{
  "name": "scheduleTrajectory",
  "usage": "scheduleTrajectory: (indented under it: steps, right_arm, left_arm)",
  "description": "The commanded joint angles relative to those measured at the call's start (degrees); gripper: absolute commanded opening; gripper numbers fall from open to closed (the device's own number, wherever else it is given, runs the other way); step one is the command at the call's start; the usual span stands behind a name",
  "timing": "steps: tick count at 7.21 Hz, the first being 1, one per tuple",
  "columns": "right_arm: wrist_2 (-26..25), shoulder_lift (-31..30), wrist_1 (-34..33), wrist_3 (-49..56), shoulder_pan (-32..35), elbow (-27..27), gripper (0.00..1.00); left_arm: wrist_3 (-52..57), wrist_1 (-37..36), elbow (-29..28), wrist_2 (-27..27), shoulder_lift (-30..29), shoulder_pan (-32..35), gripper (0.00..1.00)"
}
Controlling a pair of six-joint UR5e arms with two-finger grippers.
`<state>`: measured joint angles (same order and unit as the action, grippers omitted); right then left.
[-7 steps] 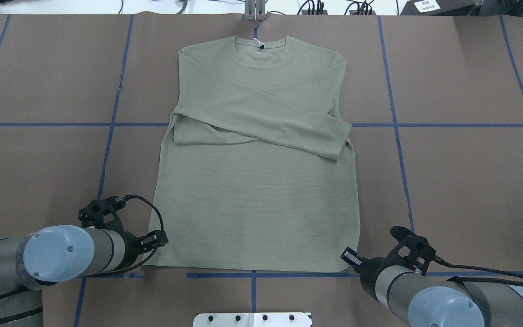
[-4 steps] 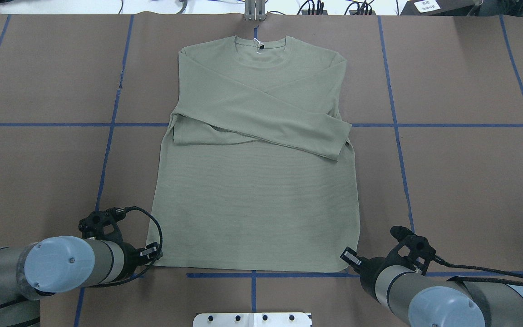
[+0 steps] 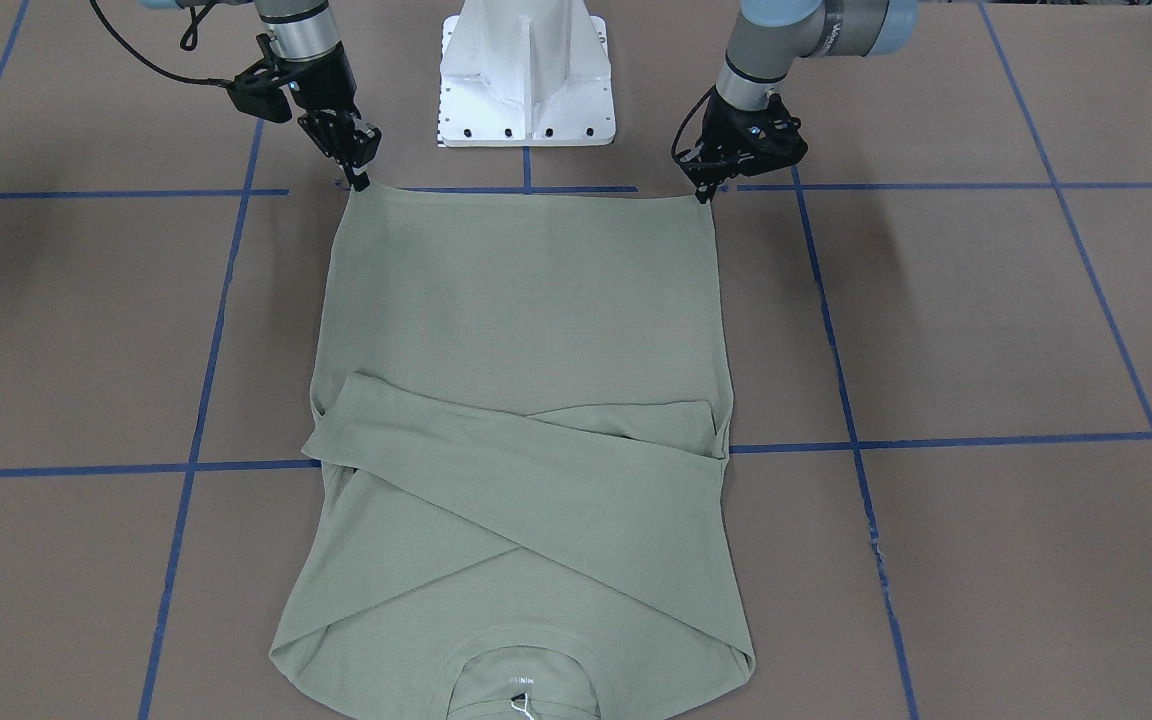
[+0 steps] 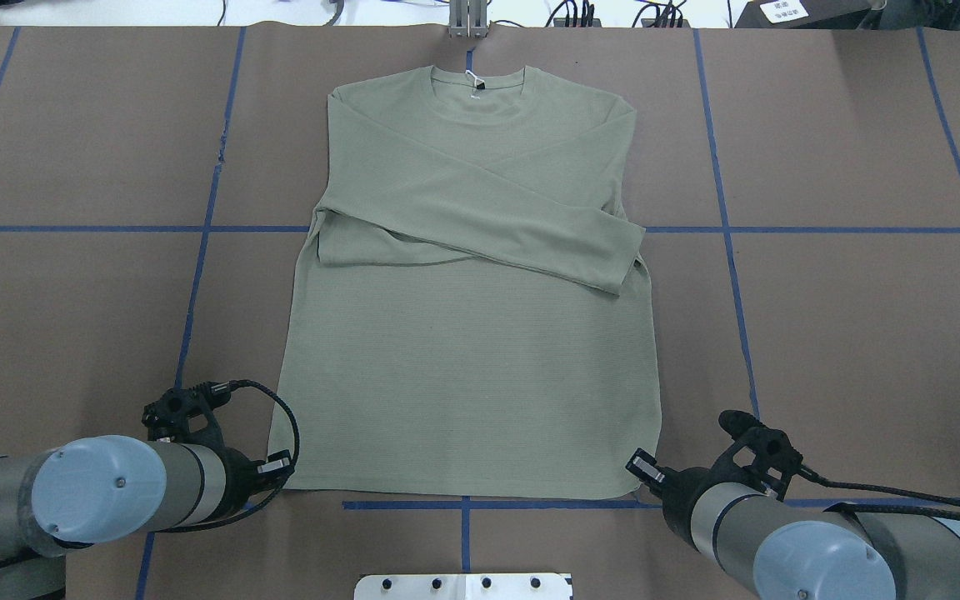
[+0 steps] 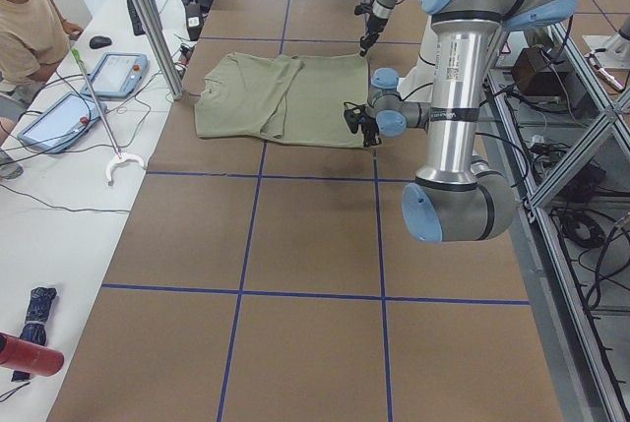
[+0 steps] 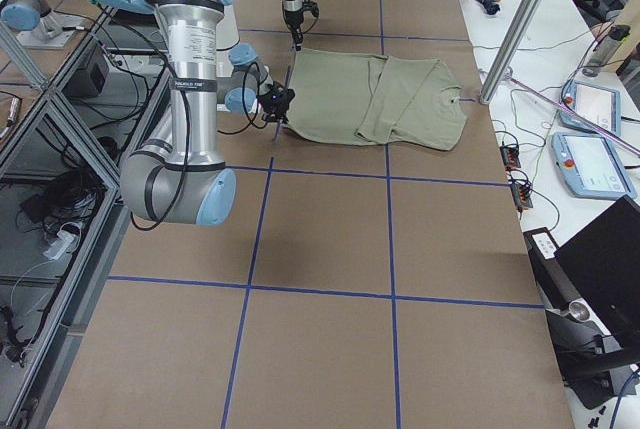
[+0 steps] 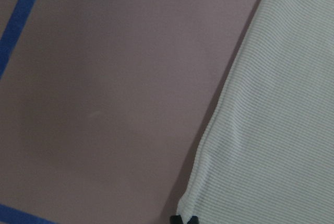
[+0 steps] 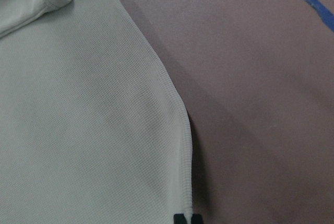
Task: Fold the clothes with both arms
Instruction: 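Lower both grippers to the hem corners nearest the robot and grasp, then lift the hem with both grippers and fold it toward the collar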
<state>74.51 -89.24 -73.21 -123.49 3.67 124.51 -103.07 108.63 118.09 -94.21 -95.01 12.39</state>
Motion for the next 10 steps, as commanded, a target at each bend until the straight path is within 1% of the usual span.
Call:
scheduleTrajectory:
  steps: [1,3,4,5,6,7,8,9,10]
  right_arm:
    - [0.73,-1.97,0.0,0.1,-0.32,3.01,0.0]
    - [2.65,-3.82,0.0,0.01,-2.78,7.3,0.0]
    - [4.4,-6.53,0.0,0.01,-3.84,10.11,0.0]
    - [4.51,-7.69,0.0,0.01,-5.07,11.45,0.0]
    - [4.42,-7.79,0.0,0.09,-4.9,12.42,0.0]
    - [4.42,-7.7,0.0,0.18,-2.21,13.21,0.0]
    - [4.33,-7.27,-0.09,0.53,2.87,13.13,0.0]
    - [4.51,-5.61,-2.18,2.8,7.79,12.78,0.0]
    - [4.51,1.89,-7.24,9.69,11.84,10.6,0.0]
  left_arm:
    - [-0.72,-1.65,5.37,-0.71,0.97,-0.86,0.0]
    - [-5.01,-2.1,10.3,-1.24,3.06,-4.81,0.0]
    - [-7.82,-2.1,12.06,-1.16,3.34,-6.83,0.0]
    - [-8.8,-2.1,12.78,-1.15,3.34,-7.28,0.0]
    - [-9.16,-2.1,13.48,-1.15,3.25,-7.11,0.0]
    - [-9.08,-2.1,14.53,-1.15,2.64,-5.89,0.0]
    - [-7.42,-2.01,14.28,-1.15,0.99,-0.4,0.0]
    - [-1.05,-2.1,12.62,-0.98,-2.42,5.14,0.0]
    - [4.67,-2.1,8.6,-1.07,-5.16,10.15,0.0]
